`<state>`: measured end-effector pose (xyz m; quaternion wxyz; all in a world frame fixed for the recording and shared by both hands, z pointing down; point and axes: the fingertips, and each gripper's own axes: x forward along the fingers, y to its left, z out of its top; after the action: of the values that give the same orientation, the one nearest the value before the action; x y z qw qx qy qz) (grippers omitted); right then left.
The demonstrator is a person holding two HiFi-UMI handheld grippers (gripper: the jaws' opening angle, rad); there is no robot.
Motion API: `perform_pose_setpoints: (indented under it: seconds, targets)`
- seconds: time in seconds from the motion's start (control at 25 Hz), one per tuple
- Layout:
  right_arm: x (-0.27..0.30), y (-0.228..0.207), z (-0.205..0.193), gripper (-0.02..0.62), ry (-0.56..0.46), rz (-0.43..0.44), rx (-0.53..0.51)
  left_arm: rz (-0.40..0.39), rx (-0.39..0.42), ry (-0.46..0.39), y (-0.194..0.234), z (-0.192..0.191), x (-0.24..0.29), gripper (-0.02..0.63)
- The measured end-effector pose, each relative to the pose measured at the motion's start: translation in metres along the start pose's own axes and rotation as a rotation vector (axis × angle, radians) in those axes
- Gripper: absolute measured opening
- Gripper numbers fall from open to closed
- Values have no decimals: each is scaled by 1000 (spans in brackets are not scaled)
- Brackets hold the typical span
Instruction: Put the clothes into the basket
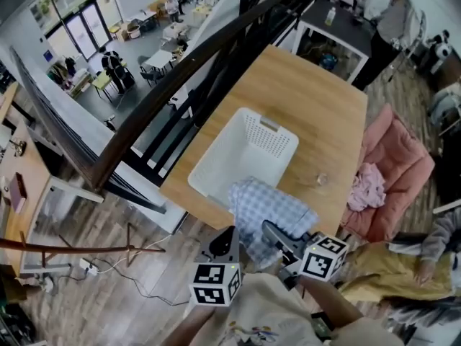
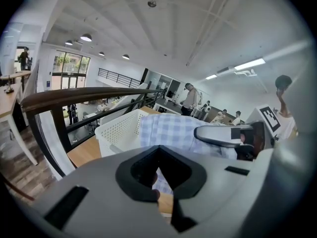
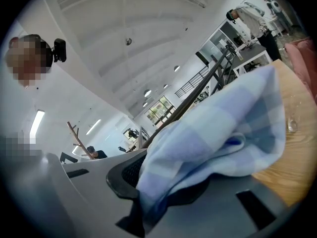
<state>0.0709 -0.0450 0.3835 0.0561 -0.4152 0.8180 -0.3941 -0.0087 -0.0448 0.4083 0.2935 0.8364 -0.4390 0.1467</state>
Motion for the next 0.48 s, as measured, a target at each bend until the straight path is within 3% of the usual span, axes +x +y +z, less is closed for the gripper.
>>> perform_pose_setpoints:
  seconds: [0.48]
  targets:
    - [55,4,41,84,-15,-19,-51,-25,-9,-9,57,32,20,1]
